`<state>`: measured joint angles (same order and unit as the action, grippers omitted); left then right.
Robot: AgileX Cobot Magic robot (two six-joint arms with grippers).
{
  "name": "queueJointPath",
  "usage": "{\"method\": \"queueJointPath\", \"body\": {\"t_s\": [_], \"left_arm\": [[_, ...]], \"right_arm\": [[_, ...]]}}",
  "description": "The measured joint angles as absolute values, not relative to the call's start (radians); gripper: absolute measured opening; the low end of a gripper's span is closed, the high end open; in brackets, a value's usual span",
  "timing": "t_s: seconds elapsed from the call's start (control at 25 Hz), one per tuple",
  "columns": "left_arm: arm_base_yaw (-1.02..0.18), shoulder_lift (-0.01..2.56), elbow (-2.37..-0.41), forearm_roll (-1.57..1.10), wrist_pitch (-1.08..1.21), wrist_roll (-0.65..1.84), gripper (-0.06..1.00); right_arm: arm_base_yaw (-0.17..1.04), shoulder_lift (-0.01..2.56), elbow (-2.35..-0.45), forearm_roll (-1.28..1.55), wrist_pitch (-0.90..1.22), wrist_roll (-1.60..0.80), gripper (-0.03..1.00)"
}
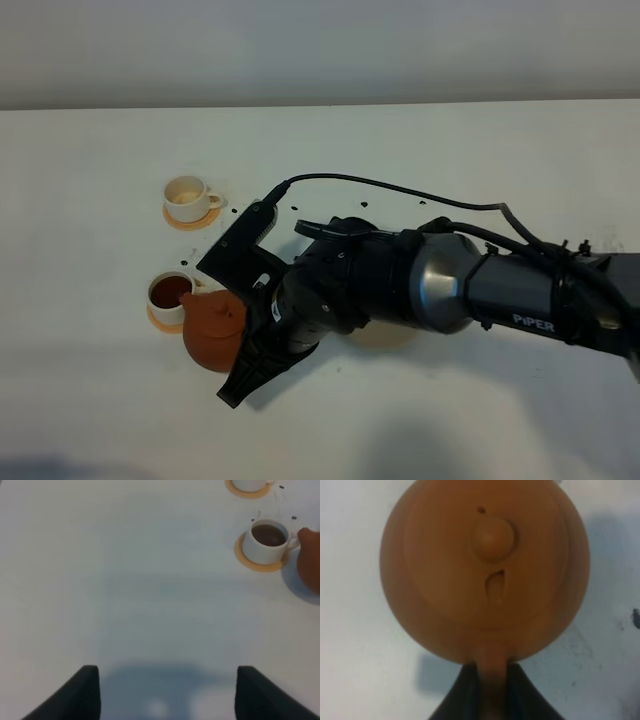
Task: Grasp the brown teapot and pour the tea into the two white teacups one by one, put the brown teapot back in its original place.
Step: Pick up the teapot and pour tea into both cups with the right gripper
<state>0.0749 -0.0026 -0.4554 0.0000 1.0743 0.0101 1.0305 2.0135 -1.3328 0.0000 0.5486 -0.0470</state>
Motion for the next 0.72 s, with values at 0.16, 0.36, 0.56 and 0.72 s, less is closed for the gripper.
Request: {"method": "queueJointPath", "body": {"t_s": [0.16, 0.36, 0.56, 0.72], "left_arm": [[0.075, -0.003, -0.455, 0.0, 1.074, 0.01, 0.55], [0.075, -0.003, -0.455, 0.0, 1.074, 0.01, 0.55], [0.075, -0.003, -0.455, 0.0, 1.074, 0.01, 0.55], [0.075, -0.003, -0.455, 0.0, 1.074, 0.01, 0.55]], "right_arm": [[1.031, 2.018, -1.304, 0.0, 0.511, -0.047, 0.1], [1.031, 2.018, -1.289, 0.007, 0.503, -0.047, 0.1], [1.031, 2.029, -1.289, 0.015, 0.498, -0.047, 0.1], [1.031, 2.031, -1.309, 0.012, 0.521, -0.047, 0.1]]}}
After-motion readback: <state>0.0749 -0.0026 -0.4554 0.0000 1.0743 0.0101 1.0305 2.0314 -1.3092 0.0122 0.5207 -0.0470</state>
